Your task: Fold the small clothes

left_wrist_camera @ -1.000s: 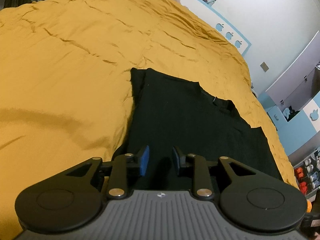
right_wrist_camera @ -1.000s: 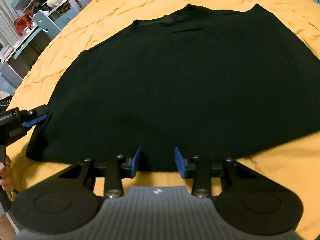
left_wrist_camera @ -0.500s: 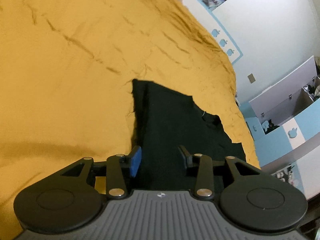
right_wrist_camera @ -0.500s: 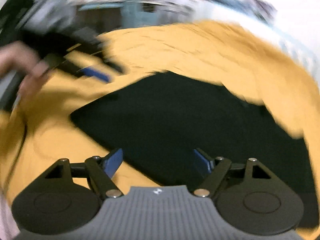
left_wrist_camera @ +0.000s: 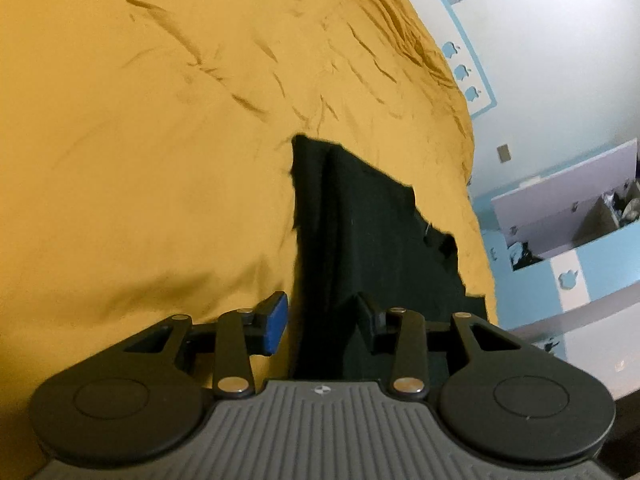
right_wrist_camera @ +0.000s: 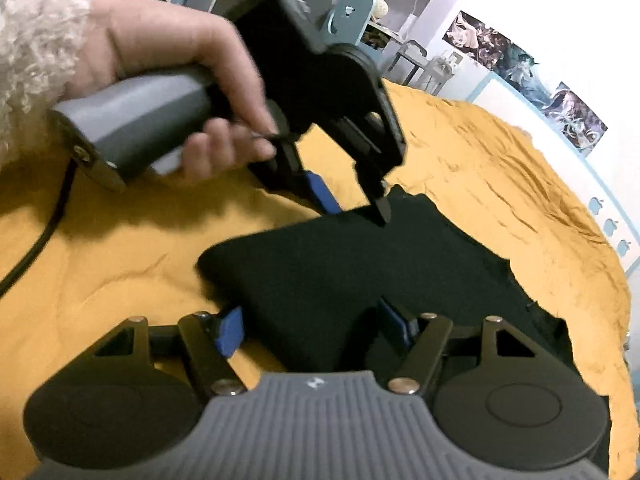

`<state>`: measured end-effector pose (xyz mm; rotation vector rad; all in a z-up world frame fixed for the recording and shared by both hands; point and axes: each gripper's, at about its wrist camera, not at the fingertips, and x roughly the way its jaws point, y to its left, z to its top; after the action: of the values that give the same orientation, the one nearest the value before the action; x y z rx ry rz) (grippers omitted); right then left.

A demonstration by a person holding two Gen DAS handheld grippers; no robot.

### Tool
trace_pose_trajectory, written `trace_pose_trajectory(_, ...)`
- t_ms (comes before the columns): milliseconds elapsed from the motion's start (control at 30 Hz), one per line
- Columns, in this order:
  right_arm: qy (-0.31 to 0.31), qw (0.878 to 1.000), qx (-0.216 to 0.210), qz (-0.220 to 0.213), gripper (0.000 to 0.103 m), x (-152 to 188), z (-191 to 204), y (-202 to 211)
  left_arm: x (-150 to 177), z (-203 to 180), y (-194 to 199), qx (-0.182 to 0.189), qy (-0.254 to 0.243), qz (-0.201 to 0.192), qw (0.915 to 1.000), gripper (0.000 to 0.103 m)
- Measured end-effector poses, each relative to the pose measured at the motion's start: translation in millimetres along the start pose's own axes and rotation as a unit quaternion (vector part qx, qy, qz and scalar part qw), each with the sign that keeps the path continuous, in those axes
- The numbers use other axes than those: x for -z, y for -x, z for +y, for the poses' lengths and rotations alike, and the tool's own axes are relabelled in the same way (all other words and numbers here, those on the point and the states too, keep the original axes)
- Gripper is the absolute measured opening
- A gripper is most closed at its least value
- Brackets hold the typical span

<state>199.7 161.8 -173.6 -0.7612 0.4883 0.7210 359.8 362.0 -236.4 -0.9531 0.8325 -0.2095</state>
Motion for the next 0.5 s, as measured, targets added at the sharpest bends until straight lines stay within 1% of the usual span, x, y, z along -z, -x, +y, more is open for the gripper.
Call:
trace_pose_trajectory(133, 0.011, 1.0, 0.019, -0.003, 0.065, -7.5, 6.4, -12.8, -25.5, 7.6, -27.2, 0.019, 0.027, 0.012, 0.9994, 0.045)
trace_pose_trajectory(200, 0.007, 1.0, 0.019, -0.001, 0.065, -8.2, 6.7, -16.3, -38.1, 12.7, -41.3, 0.036, 0.044, 0.014, 0.9983, 0.045)
trace_pose_trajectory(333, -0.003, 1.0, 0.014, -0.003, 0.065, -6.1, 4.1, -19.4, -54.7, 20.5, -64.9, 0.057, 0.069, 0.02, 0.9958, 0.045)
trace_pose_trajectory(433, -0.007, 1.0, 0.012, -0.004, 0.065, -5.9, 5.6, -21.2, -63.2, 23.1, -78.0, 0.065, 0.086, 0.019, 0.994, 0.045)
trace_pose_trajectory(500, -0.006, 1.0, 0.013, -0.006, 0.065, -6.7, 5.7, -22.2, -66.9, 22.2, -83.9, 0.069, 0.087, 0.017, 0.9937, 0.045)
